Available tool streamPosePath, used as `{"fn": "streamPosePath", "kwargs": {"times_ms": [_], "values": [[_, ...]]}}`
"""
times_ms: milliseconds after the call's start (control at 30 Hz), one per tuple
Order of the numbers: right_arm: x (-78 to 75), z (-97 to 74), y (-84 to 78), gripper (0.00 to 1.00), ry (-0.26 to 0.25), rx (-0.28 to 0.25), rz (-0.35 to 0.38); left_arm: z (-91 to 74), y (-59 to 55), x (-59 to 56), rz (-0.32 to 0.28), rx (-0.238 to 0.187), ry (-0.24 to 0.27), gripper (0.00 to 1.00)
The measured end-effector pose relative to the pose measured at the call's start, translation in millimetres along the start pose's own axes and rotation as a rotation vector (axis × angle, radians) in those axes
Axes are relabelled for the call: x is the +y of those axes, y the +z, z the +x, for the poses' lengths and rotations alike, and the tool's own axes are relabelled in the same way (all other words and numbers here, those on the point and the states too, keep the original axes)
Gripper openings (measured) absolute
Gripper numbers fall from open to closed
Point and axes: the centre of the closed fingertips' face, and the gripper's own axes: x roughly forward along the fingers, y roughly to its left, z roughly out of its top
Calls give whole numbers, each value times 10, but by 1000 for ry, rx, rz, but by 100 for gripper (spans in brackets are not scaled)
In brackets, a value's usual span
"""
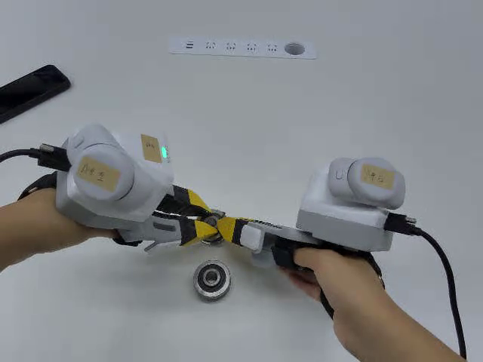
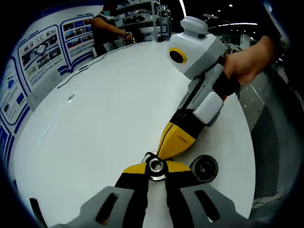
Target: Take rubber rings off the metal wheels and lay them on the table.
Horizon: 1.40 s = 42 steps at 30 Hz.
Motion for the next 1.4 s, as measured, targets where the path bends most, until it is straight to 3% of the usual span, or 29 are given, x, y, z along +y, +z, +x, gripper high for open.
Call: {"fn": "streamPosePath", "kwargs": {"times_ms": [367, 867, 1100, 1233, 1400], "values": [[28, 18, 24, 1, -5, 2, -7, -5, 3, 0, -1, 0, -1, 13], [8, -38, 47, 1, 11, -18, 107, -15, 8, -8, 33, 17, 14, 14], [7, -26, 26, 1, 9, -16, 140, -28, 1, -3, 14, 22, 27, 14], [13, -25, 23, 1, 13, -21, 158, -73, 61, 8, -6, -6, 33, 15], [40, -24, 27, 1, 20, -24, 166, -130, 35, 30, 6, 10, 50, 18]]}}
